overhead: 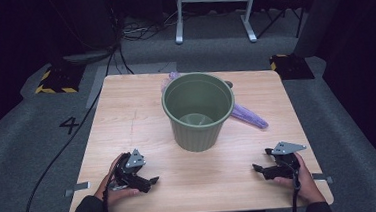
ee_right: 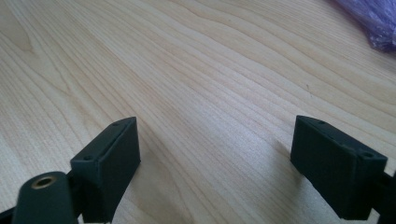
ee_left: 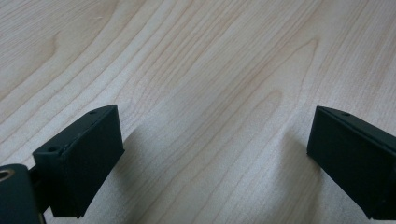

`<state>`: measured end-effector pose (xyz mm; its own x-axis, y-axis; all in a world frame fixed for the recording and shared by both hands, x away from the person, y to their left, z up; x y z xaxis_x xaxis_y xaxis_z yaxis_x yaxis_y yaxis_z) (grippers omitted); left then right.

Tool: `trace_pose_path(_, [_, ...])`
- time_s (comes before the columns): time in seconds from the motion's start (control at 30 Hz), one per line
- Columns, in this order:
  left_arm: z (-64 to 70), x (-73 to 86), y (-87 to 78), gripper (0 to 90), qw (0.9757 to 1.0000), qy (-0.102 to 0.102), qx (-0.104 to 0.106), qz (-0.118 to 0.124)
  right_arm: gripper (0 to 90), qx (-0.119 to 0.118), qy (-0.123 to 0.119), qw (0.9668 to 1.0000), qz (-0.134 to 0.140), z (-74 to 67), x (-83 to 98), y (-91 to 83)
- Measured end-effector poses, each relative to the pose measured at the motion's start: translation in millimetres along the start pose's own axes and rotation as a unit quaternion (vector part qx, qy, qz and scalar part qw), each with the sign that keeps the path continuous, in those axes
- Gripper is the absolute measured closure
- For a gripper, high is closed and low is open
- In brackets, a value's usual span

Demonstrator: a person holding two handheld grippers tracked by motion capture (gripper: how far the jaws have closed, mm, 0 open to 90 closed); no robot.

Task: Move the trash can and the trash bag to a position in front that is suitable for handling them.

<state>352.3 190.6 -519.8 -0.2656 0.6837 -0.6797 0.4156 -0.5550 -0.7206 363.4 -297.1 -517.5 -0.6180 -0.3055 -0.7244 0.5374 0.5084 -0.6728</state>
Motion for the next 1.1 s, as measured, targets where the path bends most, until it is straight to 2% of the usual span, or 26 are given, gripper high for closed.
trace_pose_path(0.53, [-0.1, 0.1, -0.1, 3.1, 1.0, 0.0, 0.0, 0.0, 16.0, 0.001, 0.005, 1.0, 0.0, 0.7, -1.1, 0.9])
trace_pose_path(0.63, [-0.1, 0.1, -0.1, 3.1, 1.0, 0.0, 0.0, 0.0, 19.5, 0.004, 0.007, 1.0, 0.001, 1.5, -1.8, 0.3])
trace_pose_path(0.67, [-0.2, 0.1, -0.1, 3.1, 1.0, 0.0, 0.001, 0.0, 23.3, 0.005, 0.003, 1.0, 0.007, 2.3, -2.5, -0.5])
trace_pose_path(0.77, [-0.3, 0.1, -0.1, 3.0, 1.0, 0.001, 0.001, 0.0, 27.1, 0.02, -0.003, 0.9997, 0.014, 4.5, -5.0, -2.0])
trace_pose_path(0.8, [-0.4, 0.1, 0.0, 3.0, 1.0, 0.001, 0.001, 0.001, 31.0, 0.02, -0.002, 0.9996, 0.02, 6.1, -6.5, -3.3])
trace_pose_path(0.87, [-0.3, 0.1, 0.0, 3.0, 1.0, 0.001, 0.001, 0.0, 32.6, 0.021, 0.001, 0.9993, 0.031, 9.6, -10.1, -6.4])
trace_pose_path(1.1, [-0.1, 0.2, -0.1, 3.1, 1.0, 0.0, 0.0, 0.0, 41.5, 0.061, 0.002, 0.9965, 0.058, 23.6, -27.1, -9.2])
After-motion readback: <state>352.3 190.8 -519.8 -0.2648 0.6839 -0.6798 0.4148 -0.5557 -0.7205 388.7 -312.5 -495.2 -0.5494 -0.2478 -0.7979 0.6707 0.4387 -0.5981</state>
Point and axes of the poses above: each handheld gripper's, and its own axes: y roughly forward along the jaws, x roughly out of its underside, z roughly to its right, the point moved 2 cm from there along y, roughly forward along the jaws, and after that the axes turned 12 degrees about y, right-handed, at the moved point
